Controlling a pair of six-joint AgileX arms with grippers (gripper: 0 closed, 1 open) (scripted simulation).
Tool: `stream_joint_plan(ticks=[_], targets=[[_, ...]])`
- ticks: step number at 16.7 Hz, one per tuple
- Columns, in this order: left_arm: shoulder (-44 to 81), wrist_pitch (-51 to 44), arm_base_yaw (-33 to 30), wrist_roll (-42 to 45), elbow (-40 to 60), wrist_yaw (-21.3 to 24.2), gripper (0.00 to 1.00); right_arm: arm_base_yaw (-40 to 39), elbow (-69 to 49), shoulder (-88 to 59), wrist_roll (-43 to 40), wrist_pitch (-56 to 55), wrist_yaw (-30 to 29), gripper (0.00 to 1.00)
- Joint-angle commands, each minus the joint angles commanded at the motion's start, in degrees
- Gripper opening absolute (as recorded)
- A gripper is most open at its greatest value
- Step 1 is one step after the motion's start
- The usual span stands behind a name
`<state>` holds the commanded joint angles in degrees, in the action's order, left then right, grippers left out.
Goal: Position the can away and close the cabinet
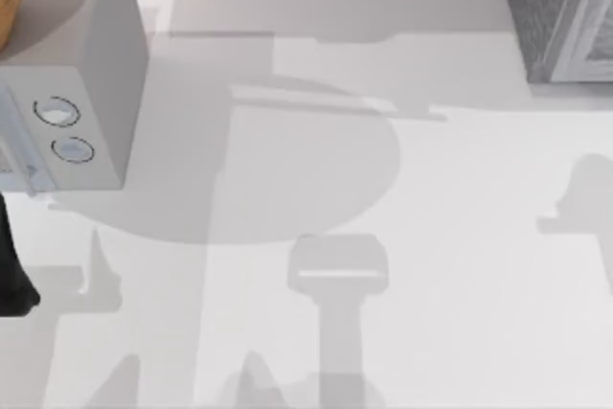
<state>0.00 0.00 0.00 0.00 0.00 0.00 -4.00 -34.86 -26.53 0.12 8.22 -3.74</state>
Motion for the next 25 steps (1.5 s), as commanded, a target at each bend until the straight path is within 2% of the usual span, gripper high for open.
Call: stream_joint_plan(ticks=[25], targets=[[0.0, 0.0, 0.0, 0.0, 0.0, 0.0, 1.0, -6.27, -62.29, -47.37, 0.88, 15.17, -7.2, 0.0]])
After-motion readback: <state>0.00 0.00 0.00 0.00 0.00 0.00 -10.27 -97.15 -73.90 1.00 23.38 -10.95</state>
